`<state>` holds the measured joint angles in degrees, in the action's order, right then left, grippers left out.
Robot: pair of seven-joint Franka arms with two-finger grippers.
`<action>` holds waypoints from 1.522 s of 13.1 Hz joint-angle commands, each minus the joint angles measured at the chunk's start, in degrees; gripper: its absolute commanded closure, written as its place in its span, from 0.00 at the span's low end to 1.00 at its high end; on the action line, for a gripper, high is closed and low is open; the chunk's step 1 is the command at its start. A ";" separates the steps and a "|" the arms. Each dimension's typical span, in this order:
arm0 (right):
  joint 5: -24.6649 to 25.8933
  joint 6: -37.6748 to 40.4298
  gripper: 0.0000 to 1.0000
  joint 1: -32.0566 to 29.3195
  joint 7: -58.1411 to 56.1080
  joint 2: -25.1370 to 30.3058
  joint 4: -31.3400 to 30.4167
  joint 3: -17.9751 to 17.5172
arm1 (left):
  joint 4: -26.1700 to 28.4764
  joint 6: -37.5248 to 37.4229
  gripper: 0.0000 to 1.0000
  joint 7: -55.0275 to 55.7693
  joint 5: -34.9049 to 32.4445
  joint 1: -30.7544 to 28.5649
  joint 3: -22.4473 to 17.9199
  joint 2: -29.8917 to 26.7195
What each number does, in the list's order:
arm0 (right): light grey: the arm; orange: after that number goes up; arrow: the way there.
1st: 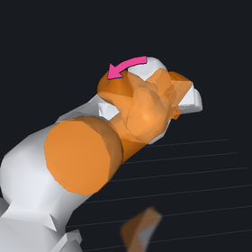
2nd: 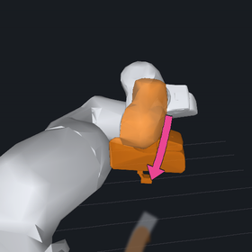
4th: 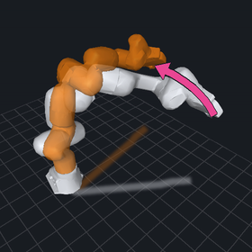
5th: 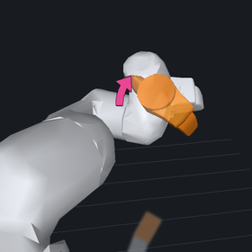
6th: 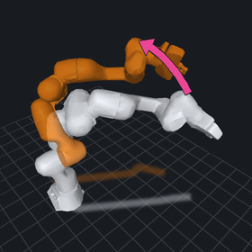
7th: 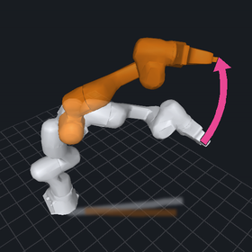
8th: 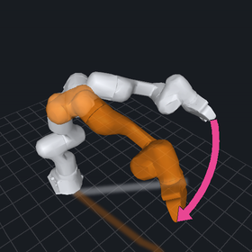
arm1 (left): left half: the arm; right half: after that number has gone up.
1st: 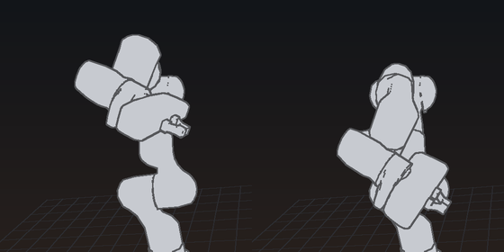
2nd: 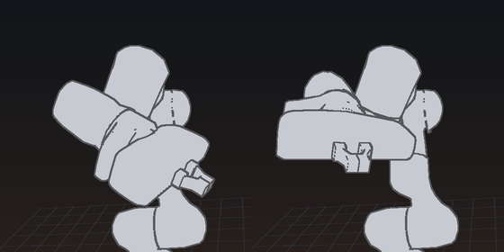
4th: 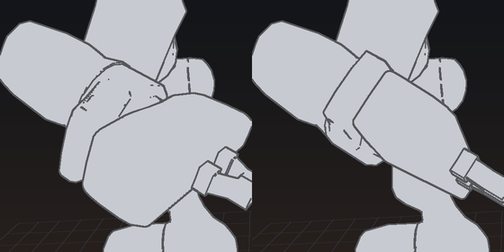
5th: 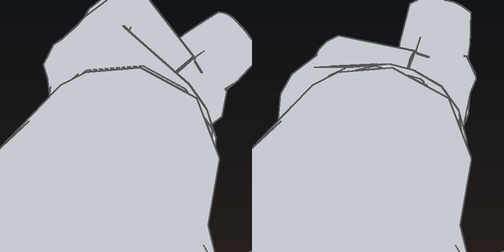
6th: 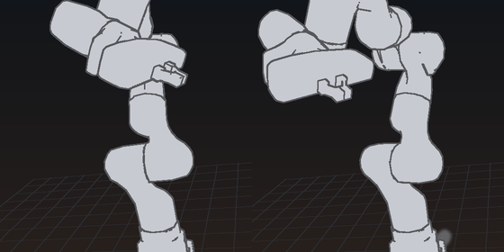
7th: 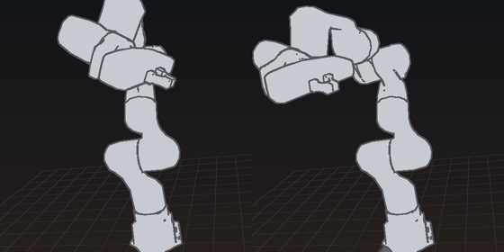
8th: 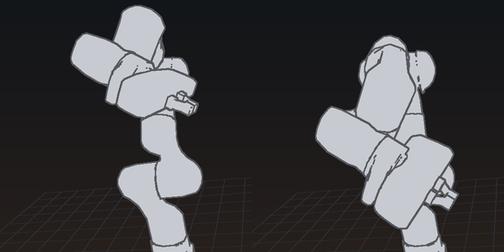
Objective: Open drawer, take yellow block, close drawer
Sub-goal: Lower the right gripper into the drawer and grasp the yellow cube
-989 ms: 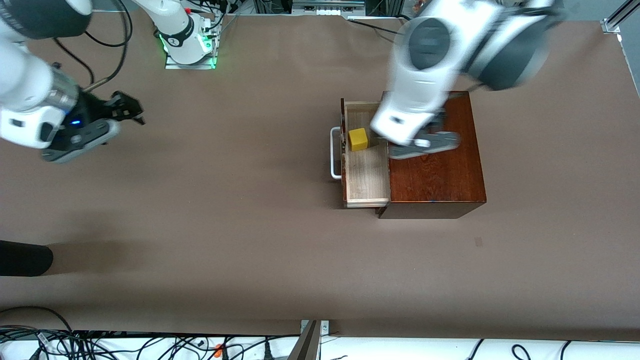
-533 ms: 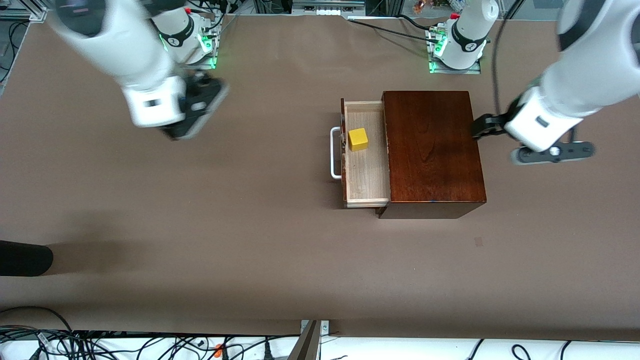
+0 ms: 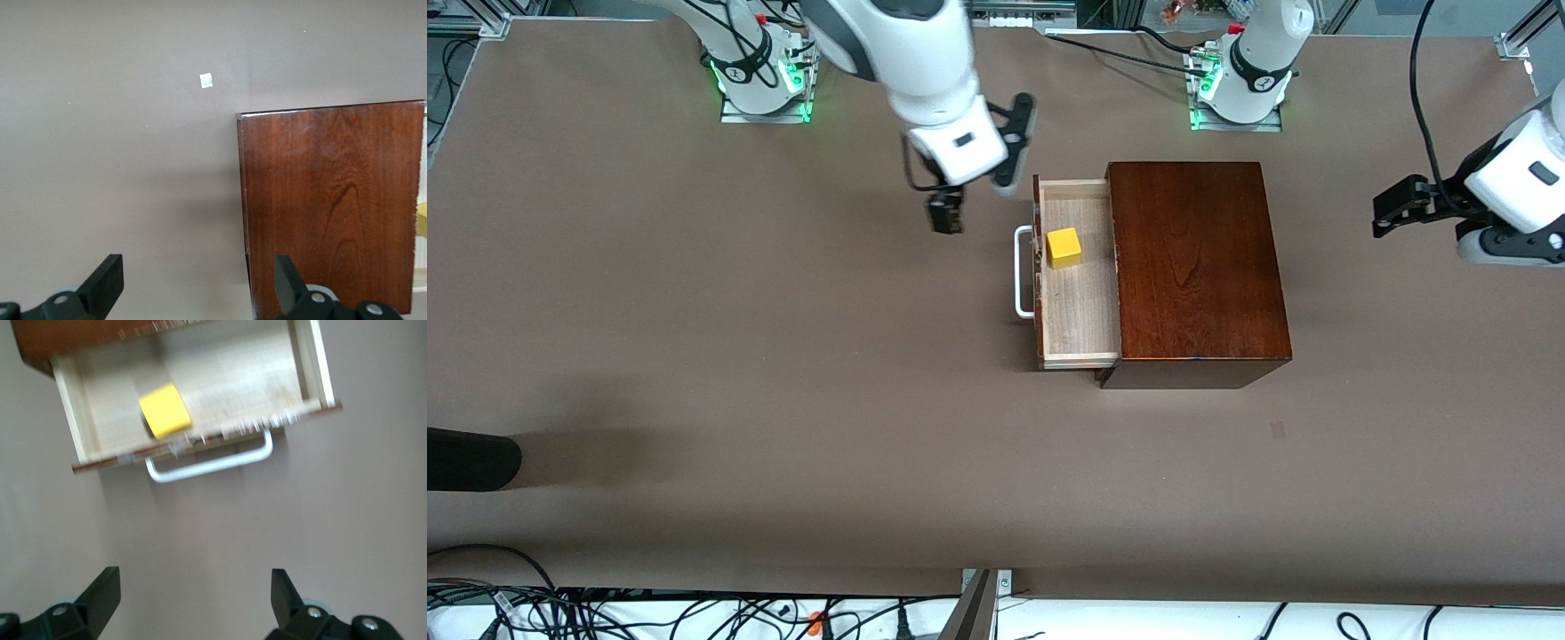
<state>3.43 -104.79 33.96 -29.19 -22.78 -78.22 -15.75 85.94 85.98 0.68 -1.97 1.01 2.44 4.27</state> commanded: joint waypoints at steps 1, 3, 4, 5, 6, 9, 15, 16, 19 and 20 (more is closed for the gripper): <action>0.79 -0.23 0.00 2.95 -1.57 -8.66 10.18 0.28 | 9.59 4.81 0.00 0.27 1.18 1.19 -0.95 -6.29; 2.36 -5.30 0.00 6.37 -1.57 -12.44 10.72 0.63 | 10.13 4.02 0.00 0.20 1.09 0.75 -0.16 -7.18; 3.15 -8.12 0.00 6.56 -1.66 -14.29 10.72 0.55 | 9.95 3.76 0.00 -0.50 0.83 0.75 -0.07 -7.17; 3.60 -10.06 0.00 7.52 -1.57 -15.53 10.81 0.63 | 9.86 2.36 0.00 -0.51 0.91 0.66 -0.16 -7.44; 4.82 -11.56 0.00 8.13 -1.57 -16.24 10.90 0.64 | 9.42 1.30 0.00 -0.51 1.09 0.48 -0.16 -7.44; 8.25 -11.75 0.00 9.11 -1.74 -17.65 11.43 0.64 | 7.23 0.68 0.00 -0.33 0.83 0.92 0.02 -7.00; 11.86 -11.93 0.00 9.90 -1.75 -21.16 11.43 0.64 | 6.17 -0.29 0.00 -0.16 1.09 1.27 -0.07 -6.74; 11.86 -12.01 0.00 9.98 -1.75 -21.78 11.60 0.64 | 5.56 -0.72 0.00 -0.16 1.09 1.27 -0.07 -6.56; 11.86 -11.75 0.00 10.77 -0.96 -21.87 11.60 0.55 | 4.94 -1.61 0.00 -0.24 1.18 1.27 -0.07 -6.12; 11.69 -11.49 0.00 10.95 -0.95 -21.87 11.60 0.55 | 4.94 -1.61 0.00 -0.24 1.18 1.27 -0.07 -6.12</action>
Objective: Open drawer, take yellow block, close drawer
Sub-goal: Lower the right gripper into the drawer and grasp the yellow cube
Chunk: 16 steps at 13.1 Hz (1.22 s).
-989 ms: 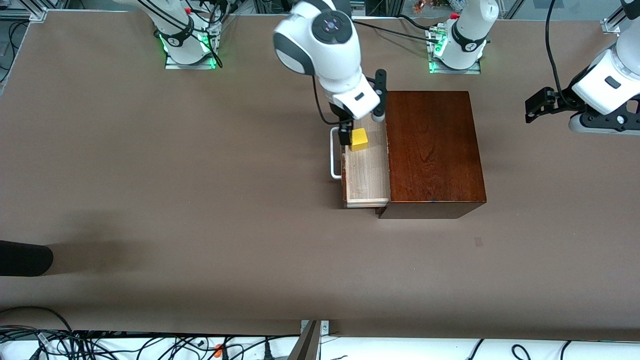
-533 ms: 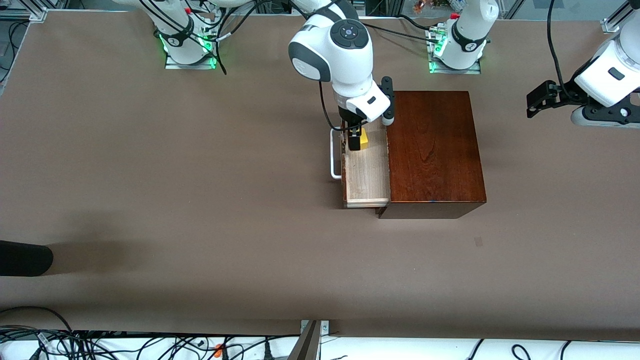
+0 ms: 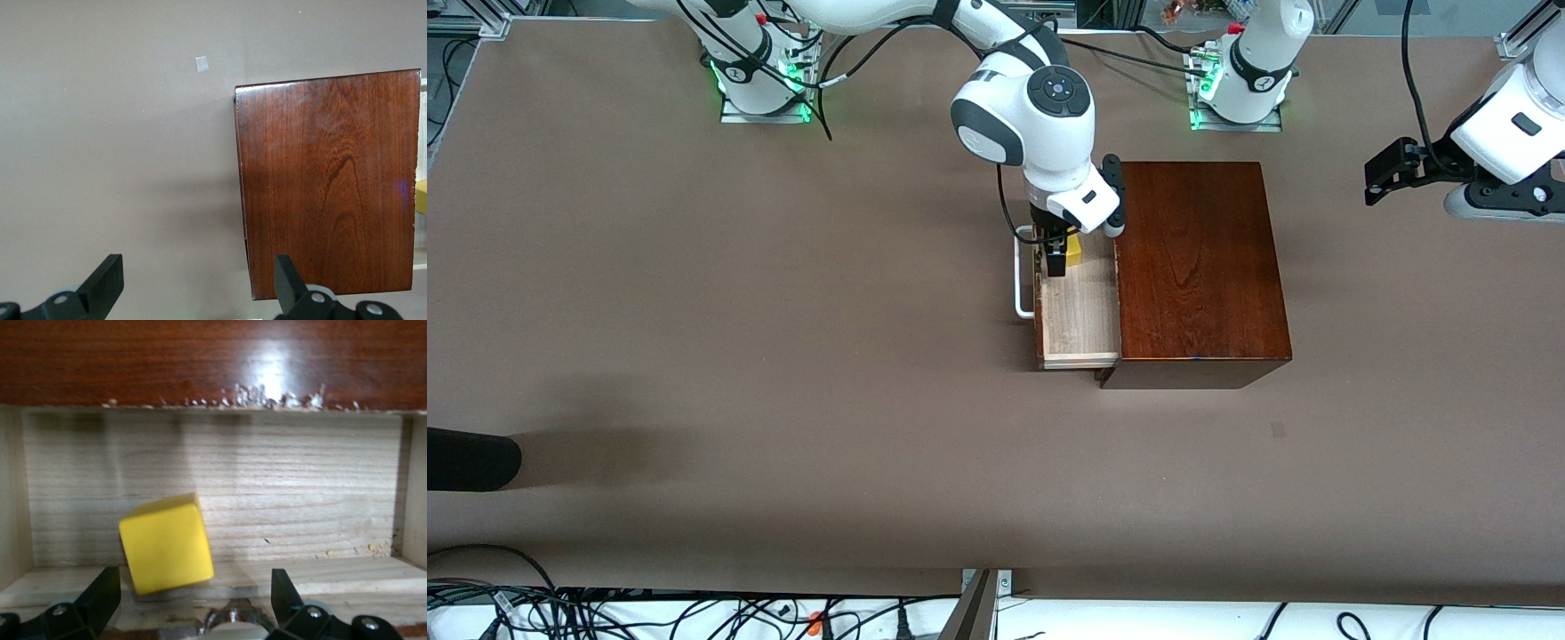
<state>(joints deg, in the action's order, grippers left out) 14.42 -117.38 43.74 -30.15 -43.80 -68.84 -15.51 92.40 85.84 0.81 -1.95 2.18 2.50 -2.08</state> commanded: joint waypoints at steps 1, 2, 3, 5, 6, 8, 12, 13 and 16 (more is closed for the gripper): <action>0.52 1.18 0.00 1.61 0.35 -0.85 2.22 0.30 | -1.52 -1.46 0.00 -0.37 1.15 0.10 -0.12 0.24; 0.43 1.10 0.00 1.87 1.05 -0.94 2.13 0.30 | -1.52 -1.46 0.00 -0.37 1.15 0.10 -0.12 0.33; 0.43 1.01 0.00 1.87 1.41 -1.55 2.21 0.30 | -1.43 -1.64 0.00 -0.37 1.24 0.10 -0.12 0.24; 0.52 1.09 0.00 2.49 1.67 -2.08 2.13 0.30 | -1.52 -1.64 0.00 -0.46 1.24 -0.25 -0.12 0.33; 0.52 1.18 0.00 2.66 1.76 -2.34 2.13 0.30 | -1.52 -1.72 0.00 -0.63 1.24 -0.43 -0.12 0.33; 0.52 1.18 0.00 2.75 2.02 -2.87 2.13 0.30 | -1.52 -1.64 0.00 -1.16 1.24 -0.43 -0.12 0.41; 1.22 -0.48 0.03 2.75 1.15 -4.37 2.30 0.48 | -1.52 -1.64 0.00 -1.16 1.24 -0.08 -0.12 0.41; 2.09 -0.14 0.18 2.67 0.80 -4.37 2.30 0.48 | -1.52 -1.64 0.00 -1.16 1.24 -0.08 -0.12 0.41; 2.19 0.13 0.63 2.67 0.79 -4.02 2.91 0.48 | -1.52 -1.90 0.00 -1.16 1.24 0.01 -0.12 0.41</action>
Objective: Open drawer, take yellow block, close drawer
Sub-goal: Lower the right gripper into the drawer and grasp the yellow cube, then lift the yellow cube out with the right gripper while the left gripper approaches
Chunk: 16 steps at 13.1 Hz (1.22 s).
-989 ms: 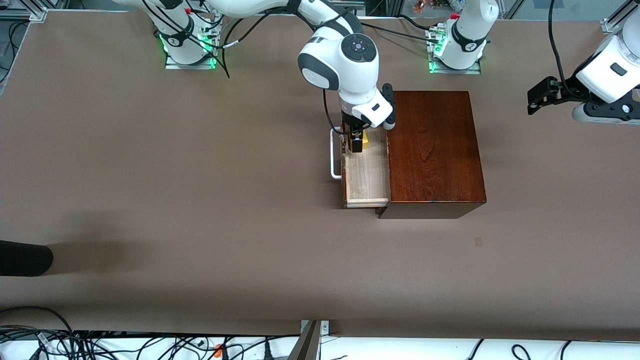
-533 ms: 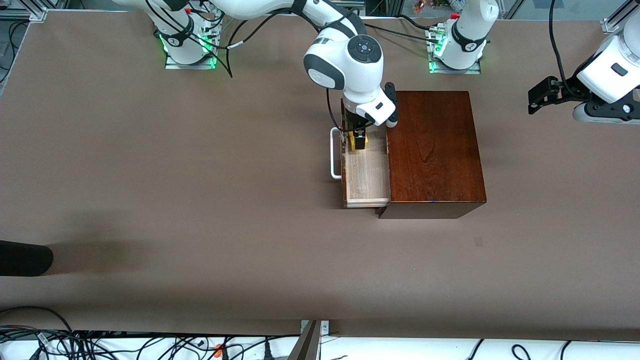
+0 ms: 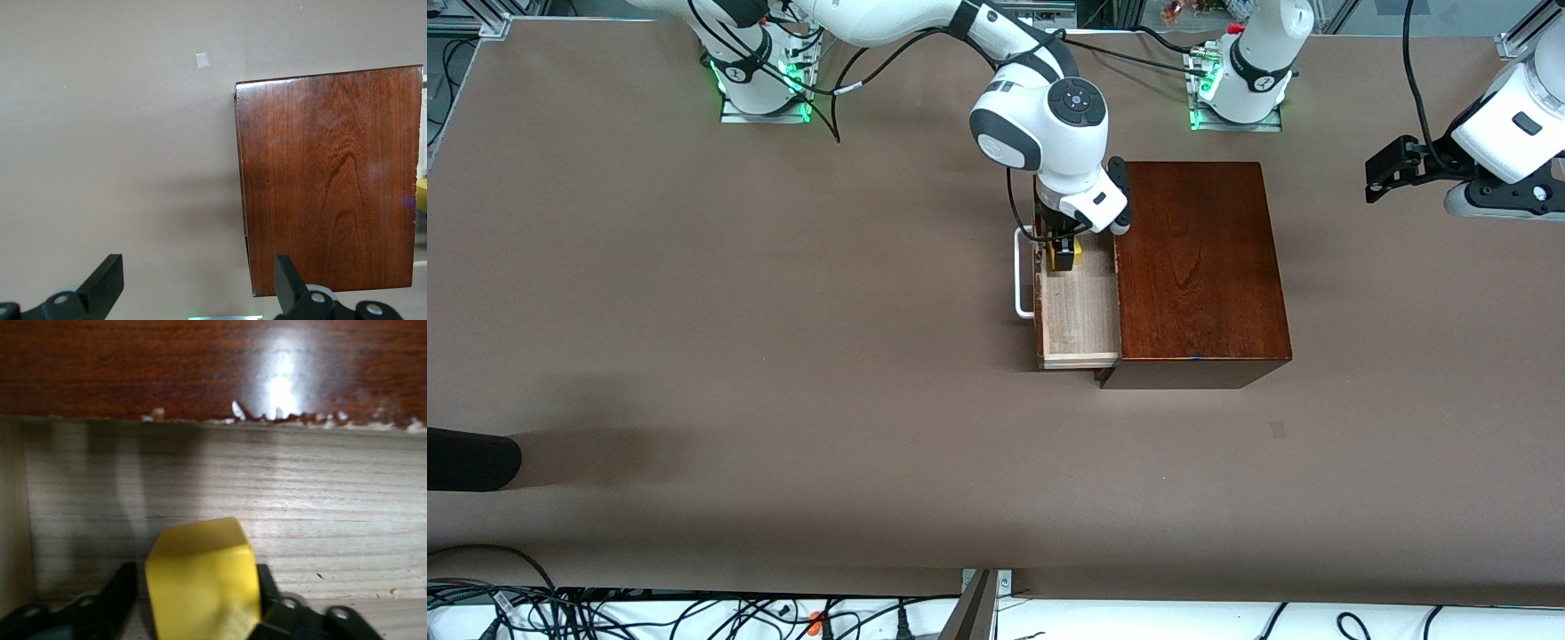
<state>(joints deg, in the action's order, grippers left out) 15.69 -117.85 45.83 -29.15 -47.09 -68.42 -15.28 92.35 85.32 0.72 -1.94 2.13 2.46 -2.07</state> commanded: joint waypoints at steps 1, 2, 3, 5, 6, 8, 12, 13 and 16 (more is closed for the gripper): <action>0.83 1.38 0.77 0.58 0.14 -0.64 3.45 0.26 | -1.47 -1.47 0.00 -1.07 1.24 0.06 -0.09 0.40; 0.57 3.65 0.95 0.58 0.49 -0.55 4.77 0.08 | -1.47 -1.47 0.00 -1.07 1.24 0.06 -0.09 0.40; 0.39 6.46 1.00 0.58 0.58 -0.46 6.35 -0.09 | -1.47 -1.47 0.00 -1.07 1.24 0.06 -0.09 0.40; -0.83 11.39 1.00 0.58 0.67 0.67 9.08 -0.27 | -1.47 -1.47 0.00 -1.07 1.24 0.06 -0.09 0.40; -2.84 12.45 1.00 0.14 0.67 1.81 9.44 -0.18 | -1.47 -1.47 0.00 -1.07 1.24 0.06 -0.09 0.40; -6.36 13.69 1.00 -1.95 0.67 5.14 9.44 0.08 | -1.47 -1.47 0.00 -1.07 1.24 0.06 -0.09 0.40; -12.78 20.71 1.00 -10.56 0.58 10.86 9.44 0.08 | -1.47 -1.65 0.00 -1.07 1.24 0.06 0.00 0.40; -13.84 22.29 1.00 -12.85 0.58 12.27 9.35 0.25 | -1.47 -1.65 0.00 -1.07 1.24 0.15 0.00 0.40; -14.20 28.53 1.00 -21.45 0.50 14.99 9.35 0.43 | -1.47 -1.65 0.00 -0.98 1.50 0.15 0.00 0.40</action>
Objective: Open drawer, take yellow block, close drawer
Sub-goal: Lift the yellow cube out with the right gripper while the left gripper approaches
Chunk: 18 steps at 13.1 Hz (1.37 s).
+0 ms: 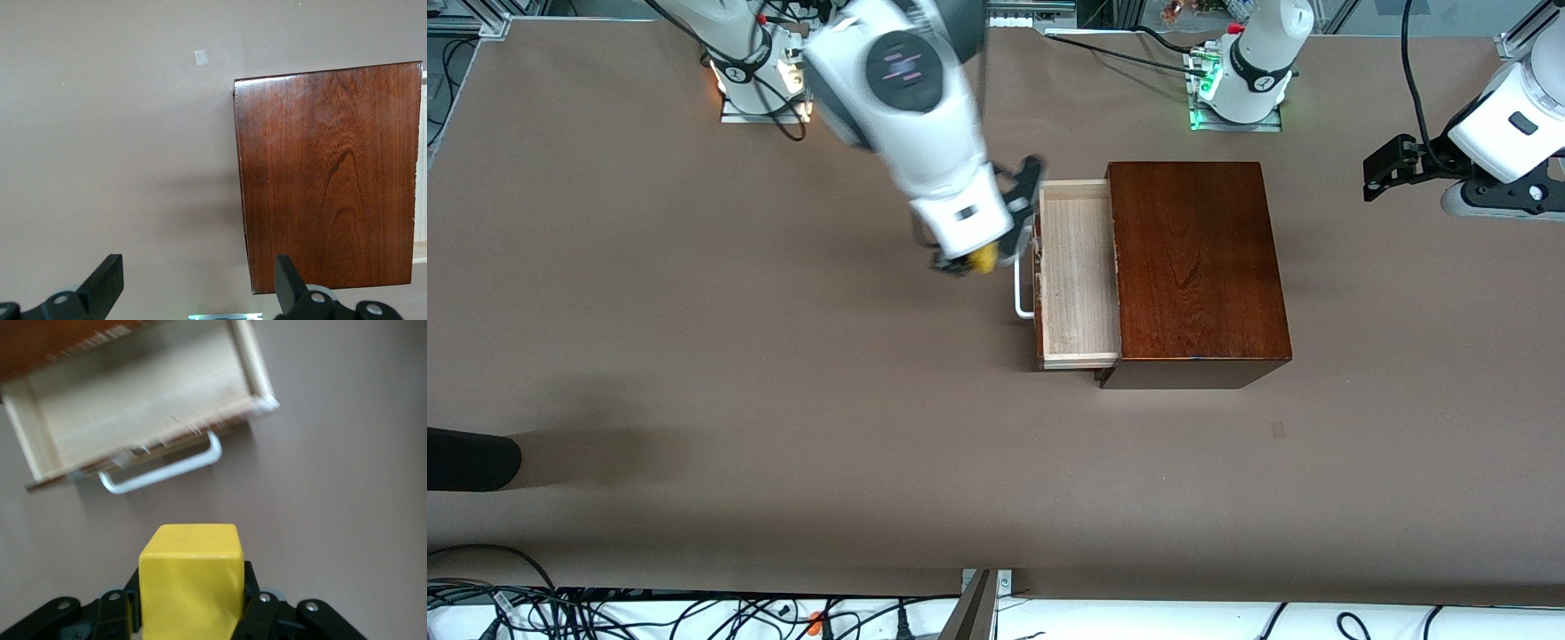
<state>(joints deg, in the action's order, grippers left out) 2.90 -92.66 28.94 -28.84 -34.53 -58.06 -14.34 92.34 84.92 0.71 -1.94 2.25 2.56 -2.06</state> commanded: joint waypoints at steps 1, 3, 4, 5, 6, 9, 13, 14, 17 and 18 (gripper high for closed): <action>-1.23 5.98 1.00 -6.94 0.45 3.14 -1.09 -0.25 | -1.46 -1.25 0.00 -0.98 1.50 0.03 -0.10 0.39; -2.01 8.98 1.00 -11.07 -0.24 4.11 -1.10 1.77 | -1.46 -1.25 0.00 -0.98 1.59 0.03 -0.10 0.39; -2.11 11.08 1.00 -13.01 -1.38 4.64 -1.10 2.04 | -1.46 -1.69 0.00 -0.98 2.37 0.03 -0.10 0.39; -2.02 12.06 1.00 -14.16 -2.61 5.69 -1.27 3.34 | -1.46 -2.47 0.00 -0.98 5.08 0.03 -0.18 0.66; -2.02 11.02 1.00 -14.26 -2.27 8.14 -3.97 5.88 | -1.46 -3.27 0.00 -0.89 8.15 0.29 -0.10 1.53; -7.52 -0.91 1.00 -15.13 0.62 19.73 -26.08 14.05 | -1.46 -6.26 0.00 -13.19 10.64 3.79 0.52 2.94; -5.81 -5.06 1.00 -18.21 7.90 22.05 -37.28 15.75 | -3.65 -5.83 0.00 -25.75 11.25 13.54 1.93 7.33; -4.14 -7.16 1.00 -18.65 8.71 22.31 -39.92 15.66 | -5.31 -5.39 0.00 -27.07 12.39 16.09 1.93 9.60; -3.78 -14.18 1.00 -21.02 9.33 22.14 -46.51 15.75 | -8.84 0.21 0.00 -37.50 13.10 24.96 1.93 16.02; -3.78 -17.78 1.00 -21.72 9.42 21.79 -49.49 15.75 | -8.76 3.46 0.00 -39.89 13.28 27.17 2.01 17.52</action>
<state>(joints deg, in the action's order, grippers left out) -1.61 -104.87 9.28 -20.32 -14.96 -100.72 2.10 87.55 85.58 -32.91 10.30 24.82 5.45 10.40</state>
